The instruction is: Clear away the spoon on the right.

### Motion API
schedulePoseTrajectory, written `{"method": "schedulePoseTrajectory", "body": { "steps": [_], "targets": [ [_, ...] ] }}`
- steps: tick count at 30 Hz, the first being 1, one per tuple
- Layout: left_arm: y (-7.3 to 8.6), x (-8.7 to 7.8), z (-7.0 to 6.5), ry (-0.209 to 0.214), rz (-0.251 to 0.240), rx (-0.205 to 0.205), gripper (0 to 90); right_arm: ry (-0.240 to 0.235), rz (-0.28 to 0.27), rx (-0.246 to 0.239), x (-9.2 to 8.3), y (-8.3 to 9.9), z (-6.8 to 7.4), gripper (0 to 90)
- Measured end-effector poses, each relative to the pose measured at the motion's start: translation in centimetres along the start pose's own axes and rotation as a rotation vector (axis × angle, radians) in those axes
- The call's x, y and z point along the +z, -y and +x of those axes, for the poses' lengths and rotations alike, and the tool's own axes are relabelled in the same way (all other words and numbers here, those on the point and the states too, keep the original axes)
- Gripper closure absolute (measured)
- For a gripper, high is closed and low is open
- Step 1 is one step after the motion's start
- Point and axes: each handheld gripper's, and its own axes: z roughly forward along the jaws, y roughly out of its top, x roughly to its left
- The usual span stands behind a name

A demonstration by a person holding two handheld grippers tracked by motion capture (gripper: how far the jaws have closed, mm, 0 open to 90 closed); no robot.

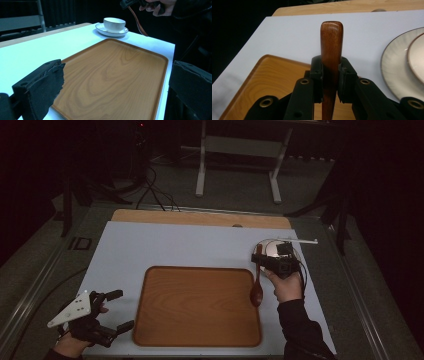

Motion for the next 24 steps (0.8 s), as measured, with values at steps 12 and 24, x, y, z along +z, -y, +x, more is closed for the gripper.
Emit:
{"method": "schedulePoseTrajectory", "body": {
  "steps": [12,24],
  "targets": [
    [0.0,0.0,-0.1,0.001,0.000,0.001,0.0,0.011,0.016,-0.025,0.8,2.0,2.5,77.1],
    [0.0,-0.1,-0.1,0.000,0.002,0.005,0.0,-0.011,0.032,0.011,1.8,4.2,3.9,77.1]
  ]
}}
